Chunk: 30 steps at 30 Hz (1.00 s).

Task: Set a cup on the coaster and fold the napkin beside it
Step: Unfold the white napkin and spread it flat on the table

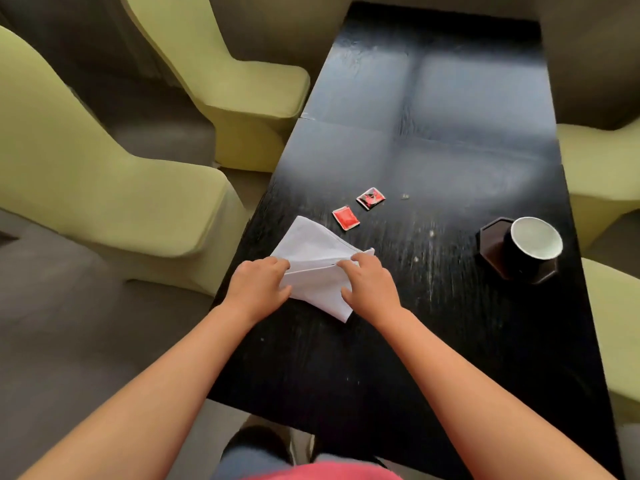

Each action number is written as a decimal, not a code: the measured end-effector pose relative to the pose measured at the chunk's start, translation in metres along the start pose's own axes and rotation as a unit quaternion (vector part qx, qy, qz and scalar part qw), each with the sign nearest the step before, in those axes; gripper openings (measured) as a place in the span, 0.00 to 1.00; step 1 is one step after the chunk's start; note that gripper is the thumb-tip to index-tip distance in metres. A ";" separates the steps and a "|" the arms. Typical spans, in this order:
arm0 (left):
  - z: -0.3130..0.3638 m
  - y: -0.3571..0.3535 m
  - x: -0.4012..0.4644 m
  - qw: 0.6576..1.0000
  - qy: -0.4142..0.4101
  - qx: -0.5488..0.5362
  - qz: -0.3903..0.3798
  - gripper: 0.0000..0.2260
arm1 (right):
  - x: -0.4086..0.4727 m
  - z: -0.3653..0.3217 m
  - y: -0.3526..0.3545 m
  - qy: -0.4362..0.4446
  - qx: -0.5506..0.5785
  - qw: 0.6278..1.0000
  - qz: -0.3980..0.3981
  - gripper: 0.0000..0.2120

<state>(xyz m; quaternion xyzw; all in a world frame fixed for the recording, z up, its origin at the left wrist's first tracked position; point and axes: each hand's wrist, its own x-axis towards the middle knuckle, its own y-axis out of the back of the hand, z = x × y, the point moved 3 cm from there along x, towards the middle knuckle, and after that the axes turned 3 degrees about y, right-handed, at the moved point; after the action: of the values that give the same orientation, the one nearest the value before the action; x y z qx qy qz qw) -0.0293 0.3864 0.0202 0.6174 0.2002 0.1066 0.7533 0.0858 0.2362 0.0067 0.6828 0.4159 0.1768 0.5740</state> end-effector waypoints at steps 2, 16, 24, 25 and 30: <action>-0.002 -0.017 0.012 1.000 -0.012 0.002 -0.016 0.17 | 0.009 0.001 -0.014 0.013 -0.024 1.000 -0.010 0.25; -0.038 -0.093 0.065 0.990 -0.012 0.030 -0.140 0.08 | 0.056 0.011 -0.065 -0.001 -0.090 0.996 0.014 0.10; -0.046 -0.029 0.070 0.972 -0.010 -0.230 -0.046 0.05 | 0.057 0.019 -0.007 -0.079 0.023 0.989 0.124 0.08; -0.045 -0.017 0.071 0.964 -0.009 -0.265 -0.036 0.05 | 0.057 0.021 0.004 -0.092 0.036 0.985 0.141 0.08; -0.020 0.059 0.084 0.937 -0.040 -0.345 0.030 0.04 | 0.047 0.018 0.067 -0.107 0.086 0.959 0.246 0.06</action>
<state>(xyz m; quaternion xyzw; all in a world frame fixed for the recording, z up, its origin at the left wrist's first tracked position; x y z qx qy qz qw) 0.0427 0.4516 0.0605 0.3287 0.1021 0.1671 0.9239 0.1508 0.2617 0.0526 0.8259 0.1849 0.2018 0.4929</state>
